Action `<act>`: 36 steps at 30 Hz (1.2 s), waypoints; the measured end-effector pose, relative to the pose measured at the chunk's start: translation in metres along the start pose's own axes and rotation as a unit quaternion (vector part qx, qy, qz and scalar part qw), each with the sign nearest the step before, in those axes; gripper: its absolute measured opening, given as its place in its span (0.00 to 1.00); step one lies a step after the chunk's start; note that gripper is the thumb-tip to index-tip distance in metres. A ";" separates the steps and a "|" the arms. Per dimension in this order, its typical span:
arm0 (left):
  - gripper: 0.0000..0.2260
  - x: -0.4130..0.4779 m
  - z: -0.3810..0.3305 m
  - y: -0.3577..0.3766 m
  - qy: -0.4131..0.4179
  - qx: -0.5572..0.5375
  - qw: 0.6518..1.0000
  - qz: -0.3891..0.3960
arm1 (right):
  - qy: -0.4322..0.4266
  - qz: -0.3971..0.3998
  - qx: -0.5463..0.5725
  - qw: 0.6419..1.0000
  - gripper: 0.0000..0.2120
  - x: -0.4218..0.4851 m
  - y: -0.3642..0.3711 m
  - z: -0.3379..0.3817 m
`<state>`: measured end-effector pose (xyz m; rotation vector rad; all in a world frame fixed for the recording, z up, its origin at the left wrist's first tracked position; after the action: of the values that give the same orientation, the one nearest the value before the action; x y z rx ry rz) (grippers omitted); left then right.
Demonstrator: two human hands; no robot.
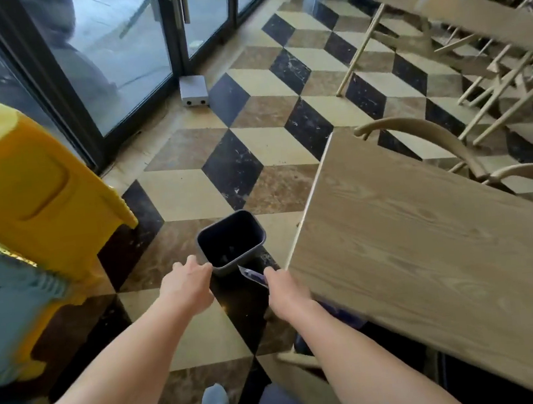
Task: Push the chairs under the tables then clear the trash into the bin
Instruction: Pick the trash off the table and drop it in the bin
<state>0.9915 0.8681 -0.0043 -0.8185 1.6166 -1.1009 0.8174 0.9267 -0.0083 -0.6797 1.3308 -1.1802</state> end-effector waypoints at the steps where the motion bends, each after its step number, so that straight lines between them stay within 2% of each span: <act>1: 0.17 0.001 0.008 -0.002 -0.005 0.001 1.000 -0.002 | -0.013 -0.002 -0.010 1.000 0.13 0.004 -0.001 0.008; 6: 0.17 0.019 0.028 -0.004 -0.009 0.008 1.000 0.002 | -0.060 0.011 -0.081 0.995 0.12 0.034 -0.005 0.022; 12: 0.17 0.083 0.022 -0.008 0.015 0.028 0.999 0.019 | -0.046 0.036 -0.098 0.993 0.10 0.097 -0.006 0.005; 20: 0.20 0.193 -0.004 -0.017 0.028 0.022 0.998 0.060 | -0.021 0.073 -0.101 0.992 0.13 0.207 -0.025 -0.029; 23: 0.18 0.223 -0.007 -0.017 0.032 0.015 0.997 0.063 | -0.024 0.084 -0.125 0.988 0.14 0.243 -0.030 -0.034; 29: 0.15 0.260 0.002 -0.011 0.029 -0.015 0.996 0.083 | -0.034 0.100 -0.162 0.981 0.14 0.280 -0.027 -0.020; 36: 0.17 0.293 0.020 -0.001 0.021 -0.044 0.994 0.099 | -0.044 0.115 -0.192 0.974 0.14 0.309 -0.011 0.008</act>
<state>0.9239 0.6014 -0.1071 -0.6782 1.7507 -0.9169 0.7733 0.6381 -0.1103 -0.8166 1.5342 -0.7038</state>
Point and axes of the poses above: each hand's wrist, its own x-axis towards the middle knuckle, its own y-axis out of the palm, z = x × y, the point moved 8 cm from there along x, towards the middle knuckle, and after that the axes turned 10 degrees about -z, right-handed, at the moved point
